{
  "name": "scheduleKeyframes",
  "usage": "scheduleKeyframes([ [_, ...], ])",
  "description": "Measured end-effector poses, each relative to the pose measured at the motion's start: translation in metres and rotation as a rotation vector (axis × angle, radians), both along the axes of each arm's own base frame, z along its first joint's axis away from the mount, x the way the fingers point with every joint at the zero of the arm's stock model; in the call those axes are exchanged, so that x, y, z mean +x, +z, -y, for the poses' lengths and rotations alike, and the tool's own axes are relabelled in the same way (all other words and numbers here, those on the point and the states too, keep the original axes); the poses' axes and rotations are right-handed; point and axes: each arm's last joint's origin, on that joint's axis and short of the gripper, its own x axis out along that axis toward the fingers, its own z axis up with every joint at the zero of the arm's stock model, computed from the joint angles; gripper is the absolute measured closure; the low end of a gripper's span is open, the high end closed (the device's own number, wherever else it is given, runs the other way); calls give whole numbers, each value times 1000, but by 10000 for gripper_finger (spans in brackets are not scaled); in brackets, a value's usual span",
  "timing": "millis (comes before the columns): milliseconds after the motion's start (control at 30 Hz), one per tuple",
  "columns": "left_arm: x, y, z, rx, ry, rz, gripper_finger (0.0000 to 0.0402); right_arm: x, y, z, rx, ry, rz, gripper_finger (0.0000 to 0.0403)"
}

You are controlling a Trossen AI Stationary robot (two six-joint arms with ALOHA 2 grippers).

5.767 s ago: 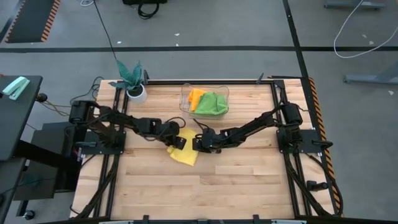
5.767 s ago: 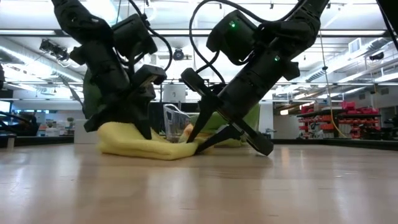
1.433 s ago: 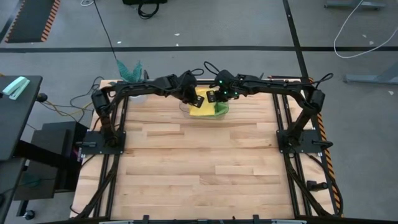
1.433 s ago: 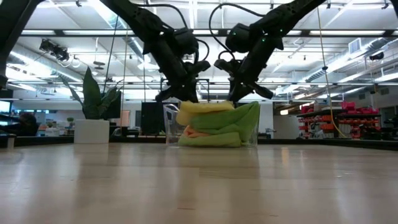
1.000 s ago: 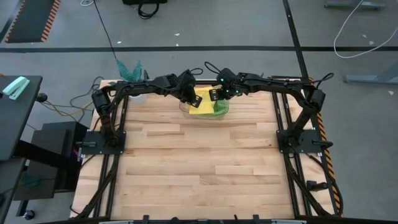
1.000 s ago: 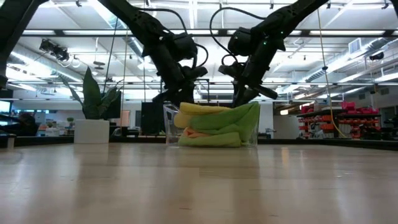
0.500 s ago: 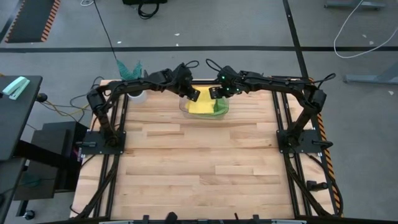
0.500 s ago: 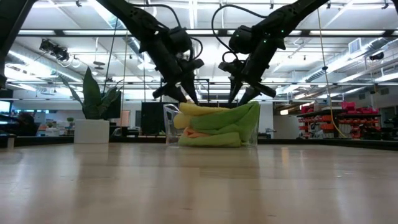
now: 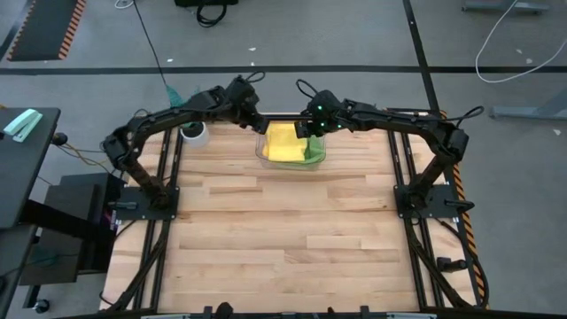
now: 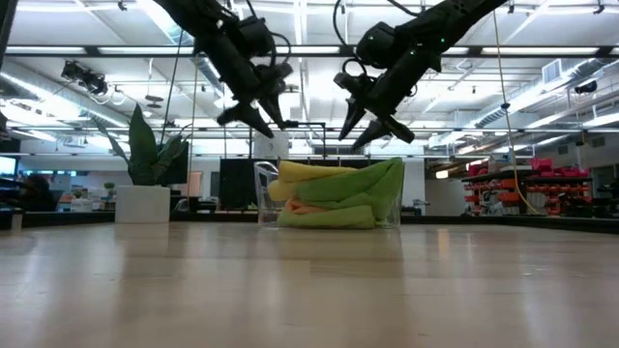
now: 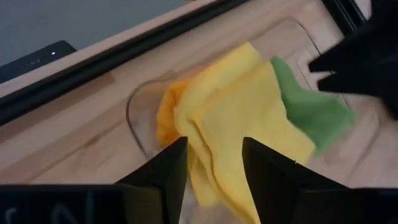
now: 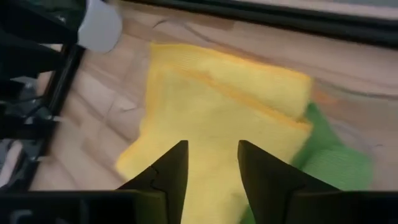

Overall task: Fold microfiber towels
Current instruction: Put the yellow microfiber cloth into the transparent bin

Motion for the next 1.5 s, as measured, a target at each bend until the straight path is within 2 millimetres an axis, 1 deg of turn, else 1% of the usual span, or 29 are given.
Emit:
scheduleKeyframes([
  [100, -9, 11, 11, 13, -51, -31, 247, 3, 1, -4, 10, 13, 23, 265],
  [167, -14, 17, 21, 5, -74, -50, 251, 5, 1, -5, 18, 28, 29, 281],
  [300, -17, 32, 41, 16, -121, -36, 259, 6, -1, -4, 6, 39, 24, 332],
  [400, -15, 39, 56, 32, -163, -15, 265, 6, 0, -3, -9, 50, 30, 378],
  [467, -12, 41, 65, 49, -181, -13, 268, 7, 0, -5, -16, 64, 27, 395],
  [600, -5, 41, 82, 64, -204, -37, 273, 12, -5, -11, -13, 81, 10, 388],
  [767, 4, 41, 107, 65, -243, -34, 276, 20, -14, -17, -34, 115, -29, 398],
  [900, 9, 41, 124, 64, -267, -34, 272, 22, -20, -16, -40, 106, -66, 396],
  [1067, 14, 41, 143, 73, -272, -28, 276, 32, -34, -12, -34, 132, -141, 398],
  [1233, 16, 42, 156, 84, -296, -24, 283, 46, -56, -10, -17, 195, -268, 400],
  [1400, 18, 42, 165, 96, -309, -26, 284, 56, -56, -8, -45, 229, -313, 400],
  [1500, 18, 42, 167, 100, -310, -28, 283, 58, -41, -7, -82, 228, -272, 400],
])
